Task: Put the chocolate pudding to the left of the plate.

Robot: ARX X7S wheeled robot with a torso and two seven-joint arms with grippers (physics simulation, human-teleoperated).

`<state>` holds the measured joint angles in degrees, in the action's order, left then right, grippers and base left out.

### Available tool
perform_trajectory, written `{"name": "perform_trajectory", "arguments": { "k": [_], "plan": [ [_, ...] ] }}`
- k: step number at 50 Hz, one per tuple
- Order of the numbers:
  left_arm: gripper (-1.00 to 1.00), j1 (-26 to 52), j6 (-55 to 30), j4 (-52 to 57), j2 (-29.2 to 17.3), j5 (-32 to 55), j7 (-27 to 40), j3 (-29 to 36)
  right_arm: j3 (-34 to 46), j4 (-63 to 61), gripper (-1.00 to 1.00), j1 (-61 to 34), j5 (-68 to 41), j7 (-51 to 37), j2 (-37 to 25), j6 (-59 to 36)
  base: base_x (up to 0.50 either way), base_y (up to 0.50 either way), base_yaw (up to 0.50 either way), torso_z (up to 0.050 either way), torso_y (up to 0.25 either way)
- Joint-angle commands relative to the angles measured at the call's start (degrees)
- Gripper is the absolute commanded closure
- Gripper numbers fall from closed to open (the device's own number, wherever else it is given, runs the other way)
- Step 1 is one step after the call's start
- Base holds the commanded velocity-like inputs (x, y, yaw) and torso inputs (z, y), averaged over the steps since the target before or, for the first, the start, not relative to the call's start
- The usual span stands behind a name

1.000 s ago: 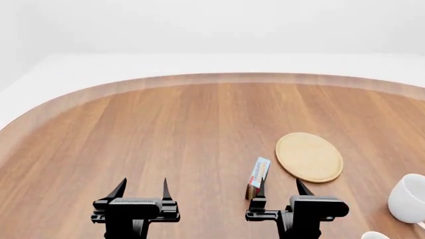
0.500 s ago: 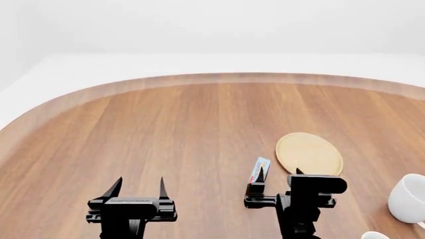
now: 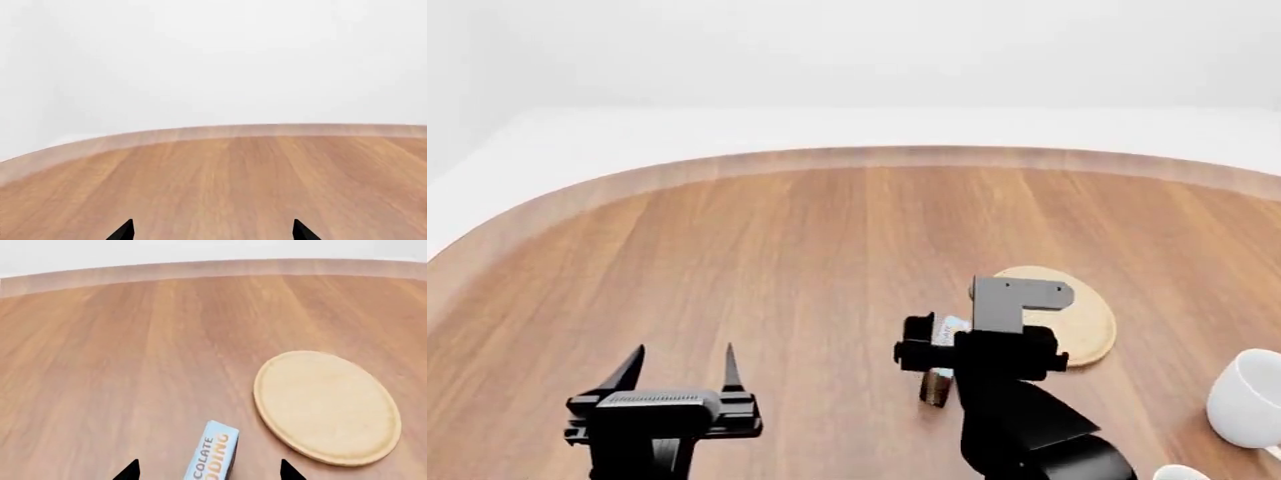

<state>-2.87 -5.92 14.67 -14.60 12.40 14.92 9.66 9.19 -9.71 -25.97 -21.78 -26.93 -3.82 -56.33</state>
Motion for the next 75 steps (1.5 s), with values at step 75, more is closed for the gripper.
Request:
{"name": "perform_trajectory", "arguments": {
  "k": [75],
  "plan": [
    [-1.0,-0.51,-2.34,4.41,-3.38,3.76,1.01,-0.39,61.74,80.39,-1.0,-35.36,-69.7,-13.15,3.8,33.59,0.0,0.0,0.0,0.0,0.0]
  ]
}}
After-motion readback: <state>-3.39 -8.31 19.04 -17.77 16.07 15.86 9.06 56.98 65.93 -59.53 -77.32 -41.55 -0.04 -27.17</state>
